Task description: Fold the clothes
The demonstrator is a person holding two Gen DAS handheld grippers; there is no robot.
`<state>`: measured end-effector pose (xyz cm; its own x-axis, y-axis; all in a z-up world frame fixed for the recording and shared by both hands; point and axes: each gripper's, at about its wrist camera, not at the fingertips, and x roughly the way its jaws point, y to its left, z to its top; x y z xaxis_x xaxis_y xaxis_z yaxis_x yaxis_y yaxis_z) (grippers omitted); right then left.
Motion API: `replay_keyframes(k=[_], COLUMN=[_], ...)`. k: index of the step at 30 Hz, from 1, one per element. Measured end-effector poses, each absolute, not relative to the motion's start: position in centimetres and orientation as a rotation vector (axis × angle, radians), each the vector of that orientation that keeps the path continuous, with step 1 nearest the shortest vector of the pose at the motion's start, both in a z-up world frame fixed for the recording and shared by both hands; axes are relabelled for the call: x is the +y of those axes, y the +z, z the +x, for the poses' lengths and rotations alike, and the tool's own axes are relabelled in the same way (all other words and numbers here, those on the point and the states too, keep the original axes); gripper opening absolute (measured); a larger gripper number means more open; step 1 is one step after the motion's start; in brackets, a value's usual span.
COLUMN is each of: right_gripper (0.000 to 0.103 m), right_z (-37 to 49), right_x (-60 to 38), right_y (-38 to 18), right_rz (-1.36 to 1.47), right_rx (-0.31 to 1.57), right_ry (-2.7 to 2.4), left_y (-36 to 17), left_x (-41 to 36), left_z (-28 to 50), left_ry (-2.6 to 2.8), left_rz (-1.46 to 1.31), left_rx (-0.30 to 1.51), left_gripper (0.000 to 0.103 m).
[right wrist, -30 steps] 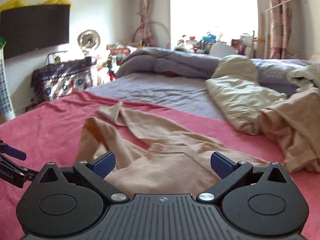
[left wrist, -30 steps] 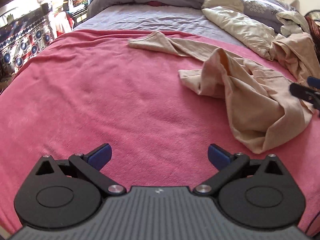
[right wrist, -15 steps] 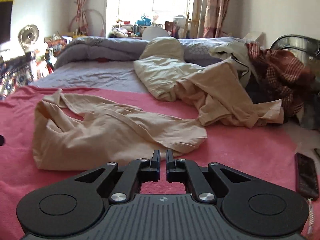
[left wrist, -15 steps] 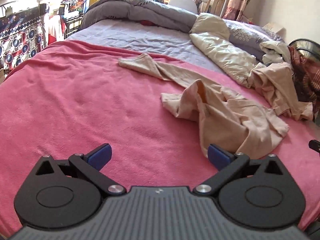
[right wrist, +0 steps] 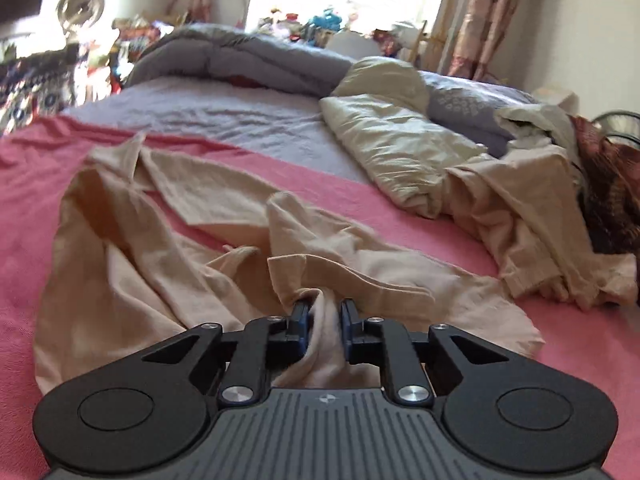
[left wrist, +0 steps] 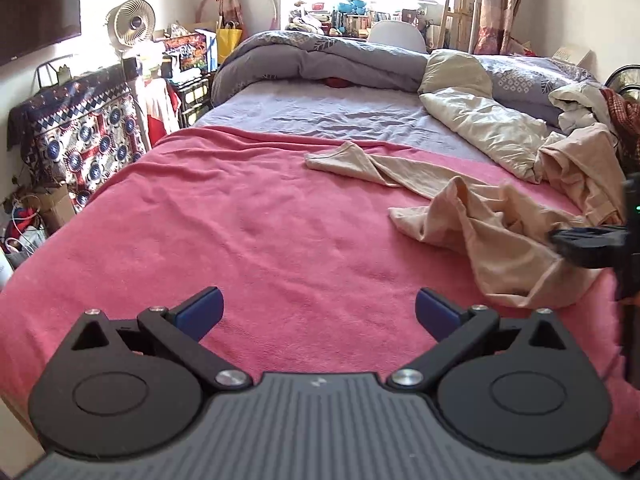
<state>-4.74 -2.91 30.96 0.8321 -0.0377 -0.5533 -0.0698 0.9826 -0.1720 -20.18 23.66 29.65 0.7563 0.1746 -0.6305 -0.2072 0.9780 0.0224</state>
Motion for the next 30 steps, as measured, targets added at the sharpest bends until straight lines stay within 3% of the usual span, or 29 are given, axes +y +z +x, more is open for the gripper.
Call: replay_keyframes(k=[2, 8, 21, 26, 30], right_gripper=[0.006, 0.007, 0.006, 0.013, 0.034], right_z=[-7.6, -16.1, -22.4, -22.5, -21.8], right_x=[-5.9, -14.9, -13.5, -14.1, -14.3], right_y=[32.7, 33.9, 31.7, 31.8, 31.8], right_rz=[-0.161, -0.052, 0.041, 0.003, 0.015], right_rx=[0.529, 0.551, 0.736, 0.707, 0.686], right_ry=[-0.042, -0.173, 0.128, 0.068, 0.071], left_y=[28.9, 29.0, 28.3, 28.4, 28.1], left_x=[22.6, 20.4, 15.9, 13.7, 9.7], left_z=[-19.0, -17.7, -9.4, -5.7, -4.2], left_ry=[0.232, 0.154, 0.162, 0.186, 0.171], left_rz=[-0.020, 0.047, 0.117, 0.236, 0.519], left_rx=[0.692, 0.705, 0.767, 0.753, 0.705], left_gripper=[0.103, 0.103, 0.103, 0.103, 0.103])
